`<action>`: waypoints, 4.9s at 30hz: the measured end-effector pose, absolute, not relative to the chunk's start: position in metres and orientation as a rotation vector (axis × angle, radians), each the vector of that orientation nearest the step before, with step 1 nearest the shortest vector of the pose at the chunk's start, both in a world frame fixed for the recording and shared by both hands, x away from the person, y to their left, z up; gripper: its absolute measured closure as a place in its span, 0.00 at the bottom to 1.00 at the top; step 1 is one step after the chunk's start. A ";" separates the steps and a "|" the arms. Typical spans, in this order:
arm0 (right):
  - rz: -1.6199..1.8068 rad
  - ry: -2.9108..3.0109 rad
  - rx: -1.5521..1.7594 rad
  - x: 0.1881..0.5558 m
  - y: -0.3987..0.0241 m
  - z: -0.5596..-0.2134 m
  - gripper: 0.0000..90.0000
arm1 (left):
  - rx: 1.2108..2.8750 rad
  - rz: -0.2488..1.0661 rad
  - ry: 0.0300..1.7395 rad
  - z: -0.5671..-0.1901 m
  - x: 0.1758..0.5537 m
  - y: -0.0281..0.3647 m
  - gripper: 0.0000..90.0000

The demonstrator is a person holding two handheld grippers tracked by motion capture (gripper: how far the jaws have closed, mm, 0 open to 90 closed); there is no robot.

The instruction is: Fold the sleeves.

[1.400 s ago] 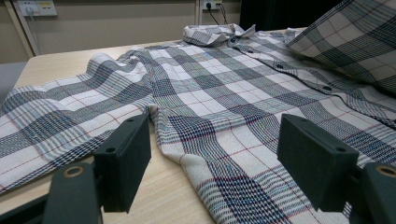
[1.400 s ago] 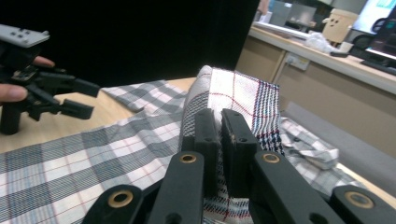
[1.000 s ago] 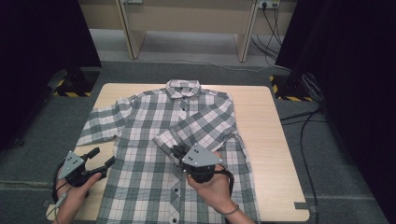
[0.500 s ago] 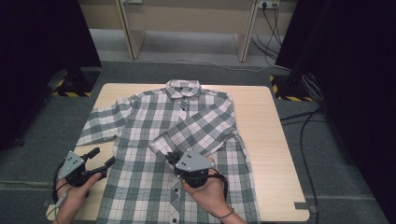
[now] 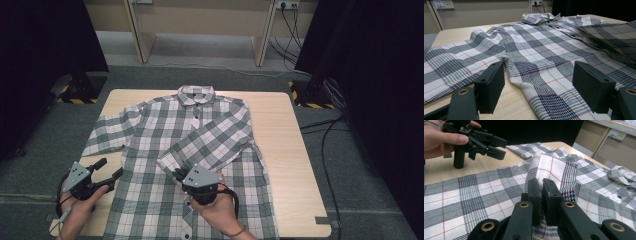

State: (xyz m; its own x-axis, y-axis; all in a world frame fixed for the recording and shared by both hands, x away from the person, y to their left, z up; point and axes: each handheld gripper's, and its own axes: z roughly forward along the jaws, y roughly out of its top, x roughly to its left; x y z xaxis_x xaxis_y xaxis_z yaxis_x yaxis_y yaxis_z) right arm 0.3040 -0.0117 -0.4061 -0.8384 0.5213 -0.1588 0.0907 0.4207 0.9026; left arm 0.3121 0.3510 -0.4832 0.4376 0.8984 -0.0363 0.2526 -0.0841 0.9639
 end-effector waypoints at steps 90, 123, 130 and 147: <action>1.234 2.152 1.031 0.353 -0.144 -0.442 0.27 | 1.604 0.743 1.034 -0.483 0.312 0.351 0.28; 1.174 1.856 1.290 0.358 -0.237 -0.473 0.31 | 1.507 0.697 1.135 -0.464 0.341 0.350 0.25; 1.181 1.857 1.302 0.358 -0.239 -0.473 0.30 | 1.674 0.742 1.285 -0.461 0.407 0.361 0.23; 1.186 1.861 1.303 0.355 -0.243 -0.473 0.30 | 1.821 0.728 1.571 -0.482 0.489 0.393 0.25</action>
State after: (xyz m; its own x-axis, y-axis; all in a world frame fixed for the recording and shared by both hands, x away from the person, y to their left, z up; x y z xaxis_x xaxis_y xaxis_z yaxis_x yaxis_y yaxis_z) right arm 0.3552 -0.2430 -0.4731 -0.3623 0.9314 0.0356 0.4255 0.1314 0.8954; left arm 0.4892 0.3926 -0.4822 0.1408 0.9900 0.0121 0.6490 -0.1015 0.7540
